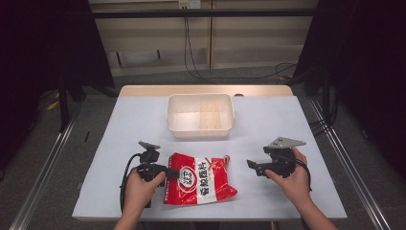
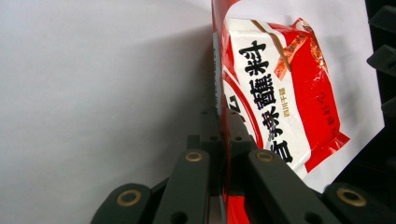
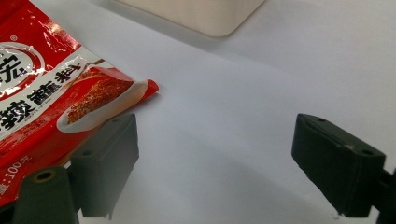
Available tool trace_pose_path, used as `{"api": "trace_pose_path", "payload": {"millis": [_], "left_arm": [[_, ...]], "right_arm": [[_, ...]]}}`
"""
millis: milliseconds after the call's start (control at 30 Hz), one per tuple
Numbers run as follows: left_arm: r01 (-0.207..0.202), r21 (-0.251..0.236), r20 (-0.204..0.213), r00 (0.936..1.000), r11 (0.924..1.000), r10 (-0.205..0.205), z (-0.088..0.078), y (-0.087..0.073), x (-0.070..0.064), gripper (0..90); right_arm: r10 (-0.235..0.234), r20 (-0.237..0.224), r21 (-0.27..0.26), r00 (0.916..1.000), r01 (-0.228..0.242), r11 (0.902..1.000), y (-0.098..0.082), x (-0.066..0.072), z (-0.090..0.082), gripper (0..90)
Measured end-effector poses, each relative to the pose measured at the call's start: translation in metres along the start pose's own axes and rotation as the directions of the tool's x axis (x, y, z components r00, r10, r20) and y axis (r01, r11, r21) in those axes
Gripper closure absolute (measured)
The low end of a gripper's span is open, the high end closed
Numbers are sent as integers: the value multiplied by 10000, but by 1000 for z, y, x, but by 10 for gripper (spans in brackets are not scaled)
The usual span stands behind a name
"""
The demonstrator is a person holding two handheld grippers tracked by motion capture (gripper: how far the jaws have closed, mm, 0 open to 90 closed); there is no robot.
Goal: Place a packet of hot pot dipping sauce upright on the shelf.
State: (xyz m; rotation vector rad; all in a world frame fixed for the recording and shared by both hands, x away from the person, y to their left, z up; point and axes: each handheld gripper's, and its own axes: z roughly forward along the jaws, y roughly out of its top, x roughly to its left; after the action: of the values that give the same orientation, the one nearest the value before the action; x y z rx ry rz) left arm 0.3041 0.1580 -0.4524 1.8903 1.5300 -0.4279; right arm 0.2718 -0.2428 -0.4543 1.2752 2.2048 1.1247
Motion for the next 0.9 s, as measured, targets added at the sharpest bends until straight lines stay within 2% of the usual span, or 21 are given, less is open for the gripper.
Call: {"api": "trace_pose_path", "payload": {"millis": [100,167,233,267,367,400,467,567,633,700,733,767,800,833,900], "left_arm": [[-48,237,-10,10000,9997,48,-3,6,-3,897],[-151,359,-215,9996,9992,159,-7,11,-7,897],[-113,503,-236,9996,9987,125,-8,13,-9,898],[-207,735,-363,9991,9971,235,-11,18,-13,898],[-187,881,-335,9992,9959,217,-15,25,-20,899],[-417,925,-418,9981,9948,457,-18,28,-23,899],[-755,1060,-545,9952,9915,816,-21,32,-29,900],[-982,978,-717,9918,9903,1054,-25,36,-39,900],[-1313,1216,-828,9864,9839,1419,-28,41,-43,900],[-1272,1248,-821,9870,9840,1380,-29,43,-47,900],[-1596,1309,-999,9798,9785,1732,-34,49,-55,900],[-1653,1200,-1073,9781,9789,1783,-36,50,-59,900],[-1744,1291,-1028,9768,9762,1881,-38,53,-62,900],[-1889,1144,-1184,9722,9753,2021,-39,54,-67,900],[-2165,1136,-1024,9682,9697,2282,-43,58,-74,900]], "right_arm": [[28,-7,12,10000,-28,10000,0,0,0,147],[25,0,-10,10000,-25,10000,0,-1,0,147],[44,8,-15,10000,-44,10000,0,-1,-1,147],[42,-2,-22,10000,-42,10000,0,-1,-1,147],[89,12,-28,10000,-89,10000,0,-1,-1,147],[95,13,-35,10000,-95,9999,0,-1,-1,147],[76,-33,-56,10000,-76,10000,0,-2,-2,147],[116,-10,-54,9999,-116,9999,0,-2,-2,146],[90,-19,-36,10000,-90,10000,-1,-3,-2,145],[119,-6,-52,9999,-119,9999,-1,-3,-2,145],[101,-21,-65,9999,-101,9999,0,-2,-3,145],[130,-9,-99,9999,-130,9999,0,-2,-3,145],[131,21,-105,9999,-131,9999,0,-2,-3,145],[123,11,-110,9999,-122,9999,0,-2,-3,145],[115,-5,-97,9999,-115,9999,0,-2,-3,145]]}}
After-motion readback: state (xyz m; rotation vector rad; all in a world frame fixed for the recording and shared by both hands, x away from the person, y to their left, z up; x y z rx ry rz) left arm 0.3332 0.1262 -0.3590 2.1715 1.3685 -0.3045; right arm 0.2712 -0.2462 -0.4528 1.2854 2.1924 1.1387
